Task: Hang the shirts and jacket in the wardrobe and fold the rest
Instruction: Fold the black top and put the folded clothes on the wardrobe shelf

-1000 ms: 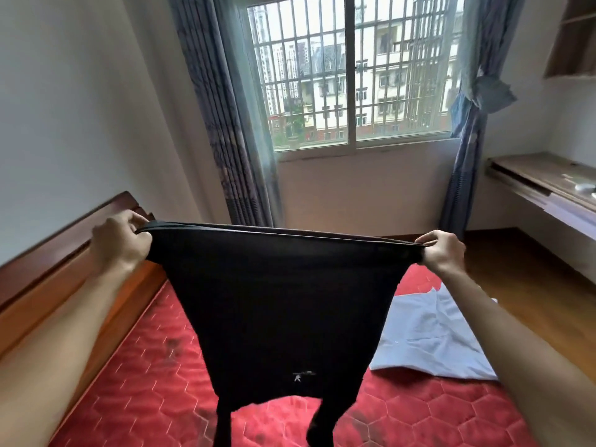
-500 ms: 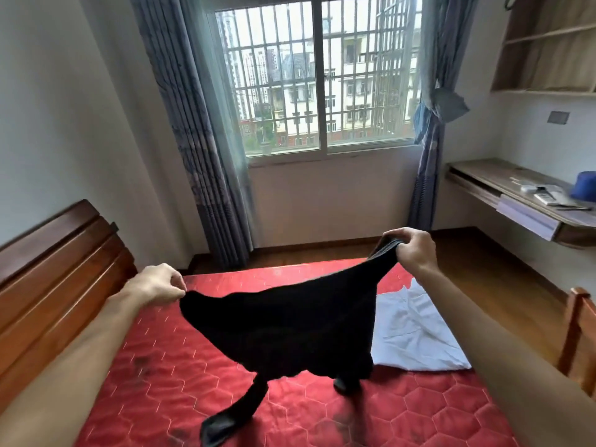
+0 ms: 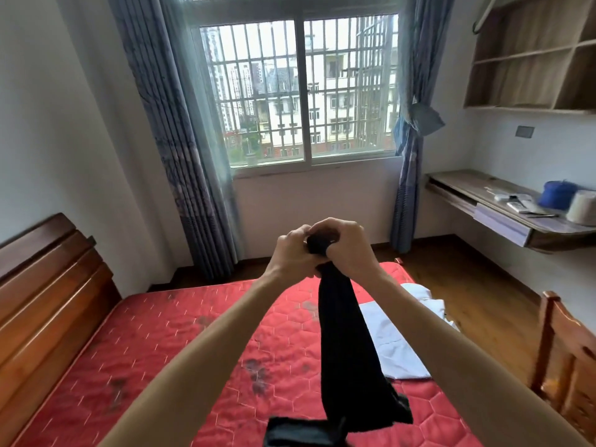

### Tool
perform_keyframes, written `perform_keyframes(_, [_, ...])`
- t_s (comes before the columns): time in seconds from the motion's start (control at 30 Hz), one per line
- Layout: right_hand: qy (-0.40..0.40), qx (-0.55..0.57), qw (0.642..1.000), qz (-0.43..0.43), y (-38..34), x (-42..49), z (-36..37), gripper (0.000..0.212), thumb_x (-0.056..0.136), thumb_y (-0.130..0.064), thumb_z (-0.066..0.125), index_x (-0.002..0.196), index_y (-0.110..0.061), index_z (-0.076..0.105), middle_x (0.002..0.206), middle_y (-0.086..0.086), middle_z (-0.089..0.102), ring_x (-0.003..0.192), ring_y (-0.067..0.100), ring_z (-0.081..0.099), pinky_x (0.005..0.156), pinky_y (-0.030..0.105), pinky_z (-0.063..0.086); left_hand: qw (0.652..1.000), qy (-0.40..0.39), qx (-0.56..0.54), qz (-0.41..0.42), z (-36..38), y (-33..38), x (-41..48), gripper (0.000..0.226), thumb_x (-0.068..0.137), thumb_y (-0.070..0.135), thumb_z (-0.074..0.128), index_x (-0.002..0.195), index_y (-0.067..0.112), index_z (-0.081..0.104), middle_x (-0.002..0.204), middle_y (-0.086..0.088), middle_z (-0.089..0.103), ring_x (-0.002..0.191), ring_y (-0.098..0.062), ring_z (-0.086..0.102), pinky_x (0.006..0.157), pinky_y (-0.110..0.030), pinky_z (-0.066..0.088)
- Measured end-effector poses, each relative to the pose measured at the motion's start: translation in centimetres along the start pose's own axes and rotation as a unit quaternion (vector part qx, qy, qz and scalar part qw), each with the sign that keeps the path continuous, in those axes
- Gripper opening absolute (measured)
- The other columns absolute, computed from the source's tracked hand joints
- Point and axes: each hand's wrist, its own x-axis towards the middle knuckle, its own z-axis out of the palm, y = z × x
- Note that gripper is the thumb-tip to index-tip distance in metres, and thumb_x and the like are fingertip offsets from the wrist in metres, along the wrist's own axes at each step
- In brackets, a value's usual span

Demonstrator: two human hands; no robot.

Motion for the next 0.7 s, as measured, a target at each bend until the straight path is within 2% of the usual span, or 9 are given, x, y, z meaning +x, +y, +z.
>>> perform_keyframes(0.1, [0.031,-0.006,0.999,-0.018,1.3,-1.2,-1.4,0.037,0.066,0.007,0.062,0.091,-0.018,0.074,0.086,-0.008,0.074,0.082,0.008,0.069,0.077,0.022,0.056,0.998,-0.014,0.037,0.042,0.7,0.4,0.5,0.015,0.076,0.003,0.066,0.089,0.012,0.069,0.056,-0.009,0.069,0.049,-0.026,0.069,0.051,-0.037,0.059])
perform_keyframes(0.17, [0.027,0.029,0.999,0.004,2.6,-2.3,-2.1,0.03,0.076,0.002,0.069,0.099,-0.018,0.073,0.091,-0.007,0.074,0.087,0.008,0.07,0.079,0.022,0.057,0.997,-0.002,0.053,0.051,1.0,0.4,0.7,0.017,0.076,-0.003,0.062,0.081,0.009,0.073,0.052,-0.008,0.067,0.047,-0.023,0.068,0.05,-0.038,0.059])
perform_keyframes(0.3, [-0.157,0.101,0.975,0.12,6.8,-4.9,-3.1,0.041,0.08,-0.02,0.082,0.118,-0.02,0.067,0.105,-0.004,0.074,0.099,0.011,0.07,0.089,0.027,0.056,0.995,0.034,0.077,0.059,1.0,0.3,1.5,0.028,0.072,-0.006,0.056,0.078,0.014,0.075,0.057,-0.005,0.069,0.048,-0.018,0.069,0.05,-0.041,0.06])
perform_keyframes(0.37, [-0.229,0.071,0.957,0.164,8.7,-6.5,-2.5,0.038,0.077,-0.023,0.084,0.114,-0.017,0.073,0.104,-0.004,0.076,0.096,0.011,0.072,0.088,0.026,0.057,0.994,0.04,0.083,0.064,0.5,0.4,1.9,0.024,0.073,0.0,0.06,0.076,0.02,0.073,0.059,0.001,0.071,0.052,-0.016,0.07,0.056,-0.04,0.061])
perform_keyframes(0.4, [-0.231,0.03,0.958,0.167,9.6,-7.2,-2.0,0.034,0.077,-0.023,0.084,0.11,-0.015,0.076,0.101,-0.003,0.077,0.093,0.009,0.073,0.085,0.025,0.058,0.992,0.05,0.093,0.065,0.0,0.4,2.1,0.019,0.072,0.006,0.061,0.075,0.022,0.072,0.059,0.004,0.07,0.055,-0.015,0.071,0.059,-0.039,0.061])
perform_keyframes(0.5, [-0.16,-0.07,0.974,0.141,11.3,-8.3,-0.8,0.012,0.081,-0.023,0.079,0.083,-0.011,0.078,0.074,-0.004,0.073,0.064,0.004,0.066,0.065,0.022,0.056,0.977,0.11,0.165,0.074,-2.2,0.0,2.1,0.01,0.068,0.022,0.062,0.075,0.025,0.068,0.059,0.009,0.067,0.066,-0.021,0.069,0.064,-0.036,0.057])
perform_keyframes(0.57, [-0.093,-0.126,0.979,0.128,11.7,-7.9,-0.8,0.029,0.086,-0.023,0.074,0.059,-0.016,0.064,0.054,-0.008,0.057,0.048,0.005,0.047,0.052,0.019,0.039,0.965,0.15,0.201,0.071,-4.2,-1.0,1.9,0.009,0.075,0.03,0.067,0.078,0.023,0.072,0.065,0.006,0.069,0.069,-0.023,0.067,0.066,-0.037,0.056])
perform_keyframes(0.63, [-0.049,-0.156,0.976,0.141,11.5,-7.3,-0.9,0.035,0.091,-0.023,0.068,0.06,-0.016,0.053,0.052,-0.009,0.049,0.047,0.007,0.042,0.054,0.023,0.032,0.955,0.178,0.23,0.056,-6.2,-2.4,1.5,0.017,0.082,0.039,0.07,0.081,0.022,0.073,0.068,0.005,0.071,0.072,-0.02,0.068,0.07,-0.038,0.057])
perform_keyframes(0.7, [-0.026,-0.146,0.978,0.147,11.1,-6.4,-0.8,0.028,0.096,-0.024,0.061,0.073,-0.011,0.055,0.059,-0.006,0.053,0.054,0.007,0.047,0.054,0.026,0.032,0.949,0.197,0.242,0.038,-7.9,-3.8,0.8,0.019,0.084,0.041,0.071,0.083,0.022,0.072,0.068,0.005,0.071,0.073,-0.019,0.07,0.072,-0.041,0.058])
